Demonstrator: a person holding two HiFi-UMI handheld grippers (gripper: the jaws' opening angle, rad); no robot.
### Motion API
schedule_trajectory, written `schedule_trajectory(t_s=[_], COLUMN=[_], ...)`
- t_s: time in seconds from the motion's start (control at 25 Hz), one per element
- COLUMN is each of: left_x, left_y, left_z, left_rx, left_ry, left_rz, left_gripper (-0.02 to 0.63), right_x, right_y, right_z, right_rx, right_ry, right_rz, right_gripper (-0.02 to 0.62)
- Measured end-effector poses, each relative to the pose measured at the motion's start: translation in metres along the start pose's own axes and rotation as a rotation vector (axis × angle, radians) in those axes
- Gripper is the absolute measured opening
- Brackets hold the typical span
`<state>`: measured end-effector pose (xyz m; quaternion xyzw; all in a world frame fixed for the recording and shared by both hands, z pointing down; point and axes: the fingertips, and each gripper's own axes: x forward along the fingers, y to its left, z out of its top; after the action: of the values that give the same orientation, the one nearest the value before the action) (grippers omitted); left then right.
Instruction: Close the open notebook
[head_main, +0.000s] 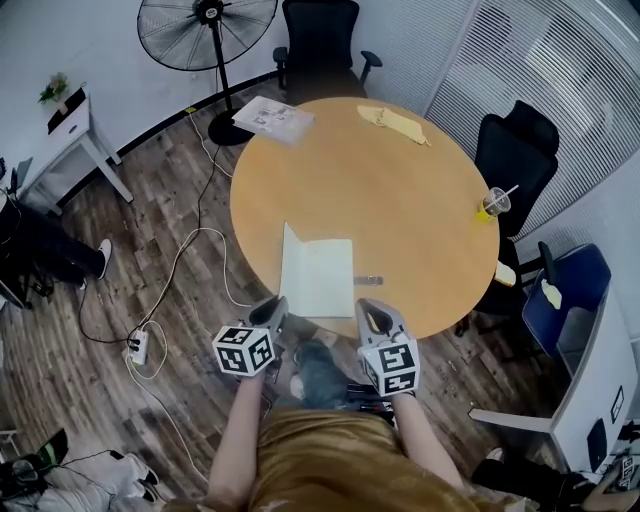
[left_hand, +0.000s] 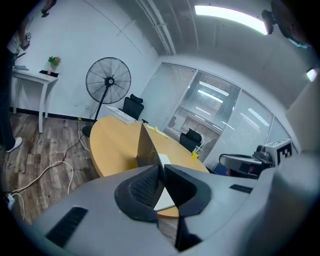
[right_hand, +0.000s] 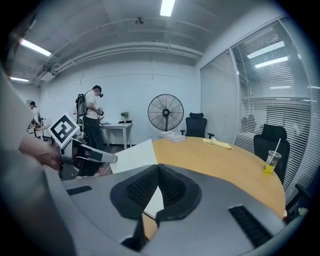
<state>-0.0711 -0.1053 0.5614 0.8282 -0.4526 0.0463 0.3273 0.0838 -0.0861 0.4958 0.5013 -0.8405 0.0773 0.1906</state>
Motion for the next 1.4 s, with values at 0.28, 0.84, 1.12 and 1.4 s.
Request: schedule_trajectory(t_s=[0.28, 0.84, 1.12, 1.4], left_x=[0.008, 0.025, 0.031, 0.041], left_y=[-0.018, -0.046, -0.054, -0.065], left_z=[-0.002, -0.008, -0.009, -0.016], left_rx=[0.049, 0.115, 0.168, 0.182], left_ry=[0.021, 0.06, 0.066, 0.09], left_rz=[-0.058, -0.155, -0.163, -0.201], left_gripper=[0.068, 0.11, 0.118, 0.134], right_x=[0.0, 0.001, 0.003, 0.007], right_y=[0.0, -0.01, -0.014, -0.017], right_z=[-0.001, -0.003, -0.008, -0.016], right_rx=[0.003, 0.01, 0.022, 0.036], right_ry=[0.001, 0.008, 0.018, 0.042], right_rz=[0.008, -0.008, -0.016, -0.015], right_gripper=[0.012, 0.012, 0.012, 0.012])
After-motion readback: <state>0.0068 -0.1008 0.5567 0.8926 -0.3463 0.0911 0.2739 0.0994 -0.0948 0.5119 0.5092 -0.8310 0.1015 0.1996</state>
